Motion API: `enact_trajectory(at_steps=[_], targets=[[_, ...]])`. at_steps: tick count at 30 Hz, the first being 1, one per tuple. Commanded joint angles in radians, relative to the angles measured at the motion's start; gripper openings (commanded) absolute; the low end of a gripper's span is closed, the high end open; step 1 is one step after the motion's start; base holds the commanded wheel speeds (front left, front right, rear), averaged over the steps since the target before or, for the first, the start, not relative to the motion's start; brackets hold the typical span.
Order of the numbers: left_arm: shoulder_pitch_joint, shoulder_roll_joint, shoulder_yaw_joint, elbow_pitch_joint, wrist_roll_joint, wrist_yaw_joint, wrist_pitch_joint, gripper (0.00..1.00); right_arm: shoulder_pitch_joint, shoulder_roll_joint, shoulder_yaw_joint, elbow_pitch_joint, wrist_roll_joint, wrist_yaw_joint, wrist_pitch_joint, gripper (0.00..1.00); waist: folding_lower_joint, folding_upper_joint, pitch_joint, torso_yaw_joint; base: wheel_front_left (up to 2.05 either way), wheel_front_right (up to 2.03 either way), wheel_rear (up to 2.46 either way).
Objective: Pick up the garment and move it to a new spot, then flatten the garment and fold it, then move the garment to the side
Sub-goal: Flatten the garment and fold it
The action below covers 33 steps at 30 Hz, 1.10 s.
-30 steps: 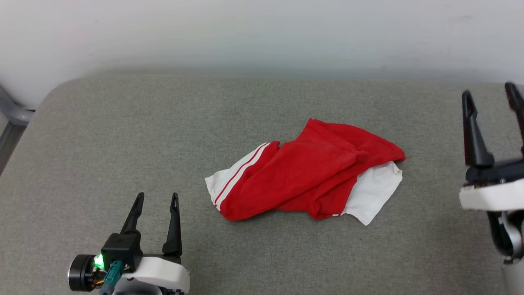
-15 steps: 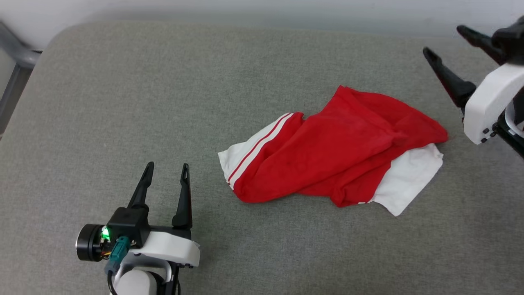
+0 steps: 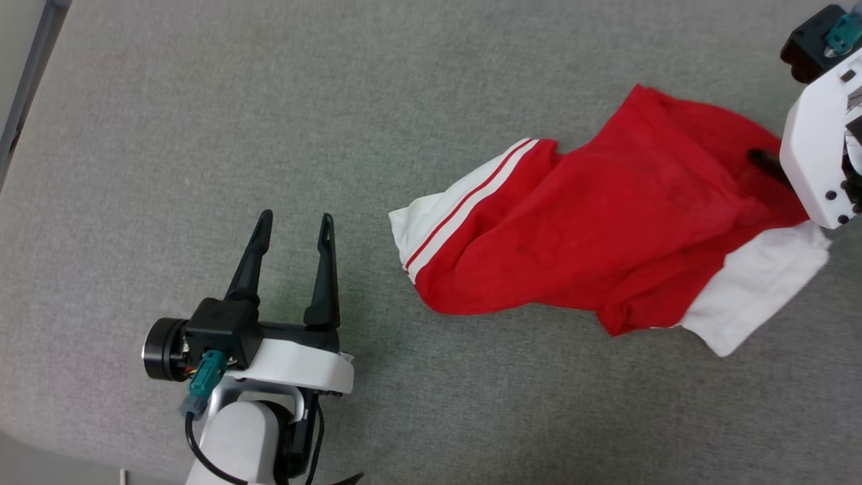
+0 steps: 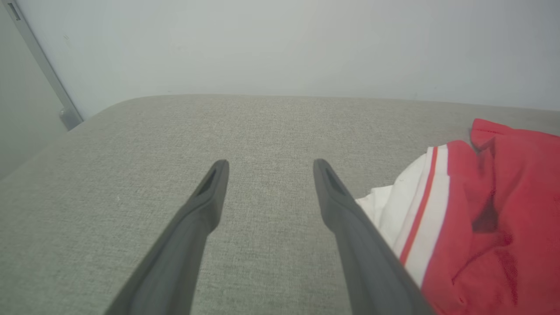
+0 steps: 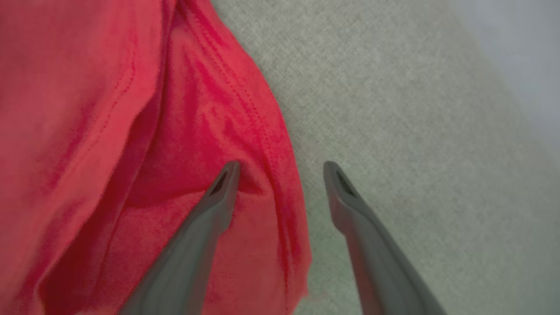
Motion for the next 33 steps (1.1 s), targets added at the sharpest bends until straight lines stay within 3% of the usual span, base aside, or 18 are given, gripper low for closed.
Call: enact_trajectory(at_steps=[1,8,12,13,26,33], targets=[[-0.014,-0.002,-0.007,-0.006,-0.006,0.007,-0.003,1.0,-0.02,0.008,0.016,0.011,0.008,-0.001,0.006,1.0,-0.0002,0.0,0.038,0.031,0.0,0.0,0.0],[-0.022,-0.002,-0.022,-0.009,-0.024,0.035,-0.003,1.0,0.066,0.029,0.182,0.111,0.077,0.002,0.089,1.0,-0.0002,0.0,0.076,0.056,0.0,0.0,0.0],[-0.015,-0.002,-0.014,-0.004,-0.019,0.039,-0.003,1.0,0.063,0.014,0.217,0.108,0.089,0.005,0.065,1.0,-0.0002,0.0,0.069,0.049,0.0,0.0,0.0],[-0.013,-0.002,-0.012,-0.002,-0.016,0.04,-0.003,1.0,0.055,0.012,0.221,0.106,0.089,0.005,0.053,0.0,-0.0002,0.0,0.064,0.046,0.0,0.0,0.0],[0.032,-0.001,0.02,0.021,0.009,0.039,-0.003,1.0,-0.085,0.053,0.178,0.081,0.091,-0.001,-0.278,0.0,-0.0002,0.0,-0.071,-0.009,0.0,0.0,0.0],[0.092,-0.001,0.039,0.04,0.02,0.033,-0.003,1.0,-0.033,0.005,0.194,-0.052,0.12,-0.001,-0.423,0.0,-0.0002,0.0,-0.168,-0.039,0.0,0.0,0.0]])
